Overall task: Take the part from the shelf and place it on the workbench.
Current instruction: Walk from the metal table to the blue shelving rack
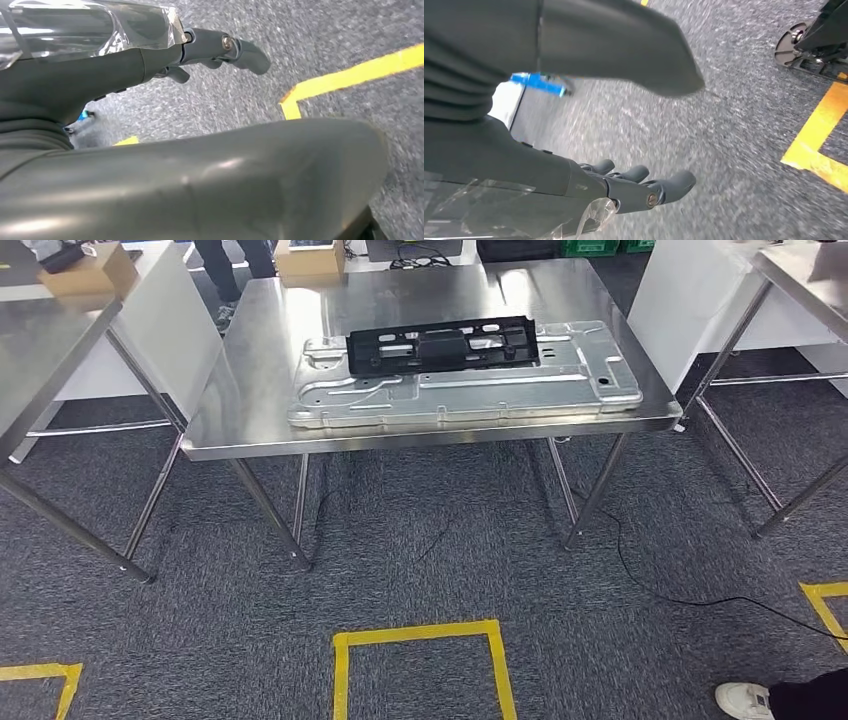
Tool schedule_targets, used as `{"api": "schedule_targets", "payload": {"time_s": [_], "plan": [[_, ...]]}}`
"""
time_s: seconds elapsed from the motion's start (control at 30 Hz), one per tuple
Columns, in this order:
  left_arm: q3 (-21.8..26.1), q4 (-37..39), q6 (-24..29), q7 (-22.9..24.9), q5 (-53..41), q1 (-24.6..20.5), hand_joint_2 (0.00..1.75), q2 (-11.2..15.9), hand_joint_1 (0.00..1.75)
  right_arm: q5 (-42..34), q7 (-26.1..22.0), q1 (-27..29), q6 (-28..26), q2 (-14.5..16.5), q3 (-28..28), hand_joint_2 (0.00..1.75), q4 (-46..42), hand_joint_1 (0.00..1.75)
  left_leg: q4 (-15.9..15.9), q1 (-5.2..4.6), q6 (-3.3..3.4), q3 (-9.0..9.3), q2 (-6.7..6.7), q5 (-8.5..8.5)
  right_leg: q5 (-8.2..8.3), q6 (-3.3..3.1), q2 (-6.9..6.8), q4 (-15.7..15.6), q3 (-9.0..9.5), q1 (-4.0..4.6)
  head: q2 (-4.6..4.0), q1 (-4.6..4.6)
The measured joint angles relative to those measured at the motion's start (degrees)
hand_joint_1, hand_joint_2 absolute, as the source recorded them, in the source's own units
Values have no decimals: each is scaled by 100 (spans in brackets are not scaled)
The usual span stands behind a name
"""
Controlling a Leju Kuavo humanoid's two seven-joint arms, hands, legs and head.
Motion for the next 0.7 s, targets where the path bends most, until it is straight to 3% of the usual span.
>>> {"api": "schedule_targets", "payload": {"time_s": [0.07, 0.13, 0.17, 0.2, 0.23, 0.27, 0.33, 0.4, 0.47, 0.53, 0.57, 0.63, 0.67, 0.7], "plan": [[-2, -1, 7, 0, 1, 16, 0, -14, 0, -83, 0, 2, -7, 87, -93, 175, 214, 0, 577, 50, -101, -235, -5, -413, 55, -62, -6, -1, -59, 2, -1, 1], [-4, -2, 8, 0, 2, 25, 0, -25, 0, -114, 0, 7, -7, 135, -143, 175, 358, 0, 1475, 101, -170, -579, -6, -889, 119, -99, -16, 1, -142, 30, 0, 1], [-4, -2, 8, 0, 3, 29, 0, -26, 0, -123, -1, 11, -8, 155, -162, 175, 419, 0, 1792, 117, -176, -679, -6, -1001, 150, -109, -20, 2, -183, 48, 0, 1], [-4, -2, 8, 0, 8, 35, 0, -26, 0, -130, -4, 15, -16, 171, -184, 175, 477, 0, 1890, 120, -160, -668, -7, -1000, 179, -115, -20, 2, -214, 68, 0, 1], [-4, -2, 9, 0, 12, 40, 0, -26, 0, -148, -10, 15, -35, 187, -206, 131, 527, 0, 1723, 110, -124, -527, -8, -888, 204, -120, -16, 3, -234, 89, 0, 1], [-4, -3, 11, 0, 20, 43, 0, -26, 0, -176, -25, 13, -66, 201, -227, 87, 572, 0, 1341, 85, -64, -277, -11, -713, 225, -124, -10, 2, -244, 107, 0, 1], [-5, -6, 19, 0, 37, 27, 0, -22, 0, -255, -72, 4, -150, 250, -261, 0, 640, 0, 381, -20, 116, 318, -19, -399, 266, -122, 7, -6, -257, 116, 0, 1], [-6, -9, 31, 3, 59, -1, 0, -18, 0, -340, -134, -18, -226, 306, -305, 0, 698, 0, -169, -109, 260, 622, -24, -290, 321, -84, 28, -20, -295, 111, 0, -1], [-7, -11, 43, 9, 86, -9, 0, -19, 0, -398, -192, -34, -281, 333, -350, 0, 741, 0, -358, -116, 319, 669, -15, -265, 375, -20, 46, -45, -332, 133, 0, -2], [-11, -17, 47, 7, 99, -8, 0, -27, 0, -419, -239, -29, -324, 344, -376, 0, 788, 0, -520, -72, 330, 699, 9, -195, 278, 27, 53, 85, -414, 153, 1, -1], [-15, -21, 48, 3, 103, -6, 0, -32, 0, -423, -258, -24, -342, 348, -383, 0, 817, 0, -572, -45, 326, 699, 23, -153, 112, 53, 55, 340, -537, 158, 0, 1], [-24, -26, 51, -2, 113, 3, 0, -39, 0, -430, -290, -17, -373, 365, -386, 0, 874, 0, -572, -31, 321, 639, 66, -118, -353, 119, 52, 1211, -940, 137, 0, 4], [-28, -26, 55, -3, 118, 12, 0, -42, 0, -440, -305, -14, -386, 372, -387, 0, 898, 0, -555, -32, 316, 609, 99, -111, -512, 151, 50, 1612, -1125, 126, 0, 5], [-33, -26, 58, -3, 122, 18, 0, -44, 0, -455, -317, -10, -397, 378, -387, 0, 918, 0, -530, -31, 311, 578, 140, -109, -558, 178, 46, 1827, -1217, 116, 1, 4]]}}
